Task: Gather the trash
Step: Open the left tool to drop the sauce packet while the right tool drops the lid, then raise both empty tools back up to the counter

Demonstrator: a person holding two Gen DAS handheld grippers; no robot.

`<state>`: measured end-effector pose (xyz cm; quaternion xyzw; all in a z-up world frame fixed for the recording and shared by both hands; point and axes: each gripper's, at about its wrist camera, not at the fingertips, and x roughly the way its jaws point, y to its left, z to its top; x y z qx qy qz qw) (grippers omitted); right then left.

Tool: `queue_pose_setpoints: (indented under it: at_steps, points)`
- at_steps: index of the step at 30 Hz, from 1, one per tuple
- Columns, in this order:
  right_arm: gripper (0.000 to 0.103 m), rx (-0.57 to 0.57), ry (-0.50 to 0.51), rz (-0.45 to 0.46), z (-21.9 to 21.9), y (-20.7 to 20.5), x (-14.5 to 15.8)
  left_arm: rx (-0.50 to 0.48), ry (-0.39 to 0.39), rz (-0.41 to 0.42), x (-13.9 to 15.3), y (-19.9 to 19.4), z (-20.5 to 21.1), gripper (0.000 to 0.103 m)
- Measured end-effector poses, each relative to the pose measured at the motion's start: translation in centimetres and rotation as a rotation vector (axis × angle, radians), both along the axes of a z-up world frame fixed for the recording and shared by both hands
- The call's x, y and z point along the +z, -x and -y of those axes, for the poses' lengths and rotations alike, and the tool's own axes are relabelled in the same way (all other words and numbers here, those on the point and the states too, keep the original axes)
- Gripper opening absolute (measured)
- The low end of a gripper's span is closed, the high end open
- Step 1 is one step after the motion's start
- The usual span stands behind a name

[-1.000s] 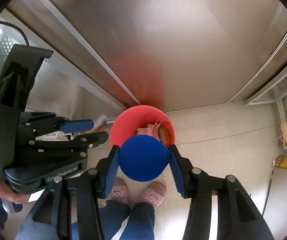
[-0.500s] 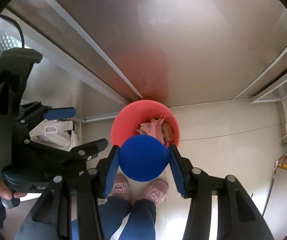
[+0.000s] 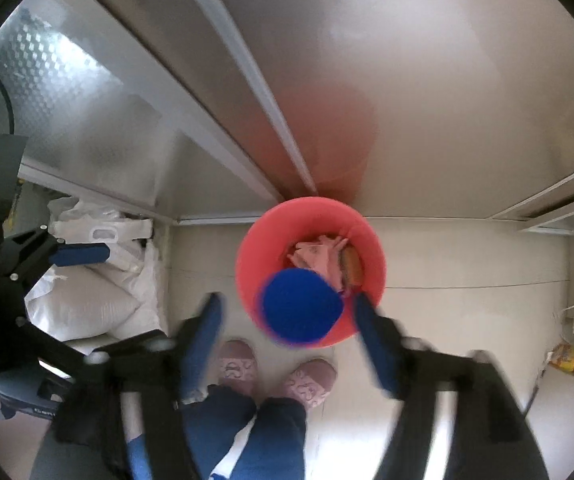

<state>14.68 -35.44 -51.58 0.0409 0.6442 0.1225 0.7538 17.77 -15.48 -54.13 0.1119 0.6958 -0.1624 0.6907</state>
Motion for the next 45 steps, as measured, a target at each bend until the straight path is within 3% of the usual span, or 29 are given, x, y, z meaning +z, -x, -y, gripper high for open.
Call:
queue_pose_setpoints:
  at_steps: [3,7,12,16,24,28,33,39,45]
  points:
    - [0.094,-0.001,0.000,0.005,-0.2,0.3,0.1,0.026,-0.012,-0.034,0.1,-0.2,-0.6,0.103]
    - [0.098,-0.029,-0.009,-0.021,0.1,0.9,0.7,0.026,-0.002,-0.024,2.0,0.1,-0.8,0.103]
    - [0.099,-0.053,0.002,-0.013,0.4,2.1,4.2,0.021,0.014,0.004,7.0,0.9,-0.7,0.103]
    - [0.100,-0.060,0.011,0.013,0.4,3.0,9.2,0.020,0.034,0.046,13.7,1.5,-0.6,0.103]
    - [0.102,-0.118,-0.005,0.159,0.5,3.7,22.5,0.044,0.050,0.175,27.9,2.2,-1.6,0.103]
    - [0.102,-0.066,0.031,0.274,-1.1,3.9,29.0,0.052,0.040,0.257,33.2,2.4,-2.7,0.103]
    - [0.102,-0.020,0.008,0.356,-2.5,3.0,35.2,0.103,0.091,0.323,39.2,2.3,-4.8,0.103]
    - [0.102,0.035,-0.028,0.421,-4.2,-0.1,39.2,0.175,0.083,0.371,42.5,1.3,-7.6,0.103]
    - [0.102,0.146,-0.051,0.436,-8.3,-4.0,40.7,0.253,0.044,0.404,44.3,-1.1,-11.9,0.103]
